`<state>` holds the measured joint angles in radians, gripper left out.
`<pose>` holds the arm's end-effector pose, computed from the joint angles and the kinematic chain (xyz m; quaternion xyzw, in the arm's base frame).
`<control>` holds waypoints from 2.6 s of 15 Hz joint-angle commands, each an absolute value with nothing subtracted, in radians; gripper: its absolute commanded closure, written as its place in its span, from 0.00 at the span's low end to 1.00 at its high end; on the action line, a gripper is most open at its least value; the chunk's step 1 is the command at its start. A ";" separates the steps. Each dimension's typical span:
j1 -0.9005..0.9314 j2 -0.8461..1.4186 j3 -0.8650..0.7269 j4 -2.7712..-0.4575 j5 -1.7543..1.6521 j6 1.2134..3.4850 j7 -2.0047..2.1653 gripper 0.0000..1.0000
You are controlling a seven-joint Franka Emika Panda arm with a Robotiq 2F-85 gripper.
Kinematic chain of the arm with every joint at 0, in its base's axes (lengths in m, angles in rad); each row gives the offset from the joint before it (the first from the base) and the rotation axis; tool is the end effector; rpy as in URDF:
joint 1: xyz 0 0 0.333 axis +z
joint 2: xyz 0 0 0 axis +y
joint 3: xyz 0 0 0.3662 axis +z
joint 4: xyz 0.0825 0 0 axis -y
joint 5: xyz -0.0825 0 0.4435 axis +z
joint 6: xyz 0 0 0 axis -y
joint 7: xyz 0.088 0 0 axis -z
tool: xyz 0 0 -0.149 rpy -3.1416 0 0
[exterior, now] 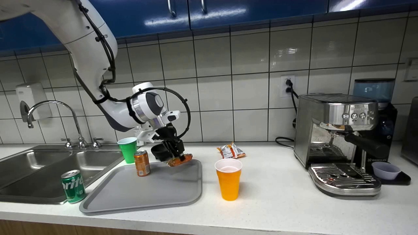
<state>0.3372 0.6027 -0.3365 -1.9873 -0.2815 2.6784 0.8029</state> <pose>0.6851 0.0042 0.1336 0.9564 -0.2385 0.1088 0.1288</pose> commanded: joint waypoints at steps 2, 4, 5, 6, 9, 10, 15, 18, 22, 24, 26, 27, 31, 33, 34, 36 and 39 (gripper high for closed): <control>0.339 0.557 -0.315 -2.042 -0.310 2.694 0.792 0.84; 0.340 0.563 -0.307 -2.044 -0.309 2.697 0.789 0.84; 0.341 0.565 -0.304 -2.045 -0.309 2.700 0.788 0.84; 0.340 0.568 -0.299 -2.045 -0.307 2.701 0.787 0.84; 0.342 0.574 -0.293 -2.045 -0.306 2.708 0.786 0.84; 0.343 0.575 -0.293 -2.045 -0.307 2.709 0.786 0.84; 0.344 0.569 -0.299 -2.050 -0.307 2.714 0.789 0.20; 0.343 0.567 -0.309 -2.048 -0.308 2.716 0.794 0.01; 0.340 0.572 -0.332 -2.040 -0.309 2.722 0.799 0.00; 0.337 0.576 -0.345 -2.033 -0.309 2.726 0.802 0.00; 0.333 0.581 -0.359 -2.023 -0.306 2.728 0.802 0.00; 0.329 0.583 -0.366 -2.016 -0.305 2.730 0.801 0.00; 0.315 0.596 -0.387 -1.985 -0.298 2.729 0.802 0.00; 0.301 0.604 -0.389 -1.964 -0.291 2.726 0.800 0.00; 0.294 0.609 -0.390 -1.953 -0.287 2.725 0.800 0.00; 0.273 0.619 -0.385 -1.928 -0.275 2.724 0.799 0.00; 0.241 0.637 -0.381 -1.888 -0.258 2.721 0.798 0.00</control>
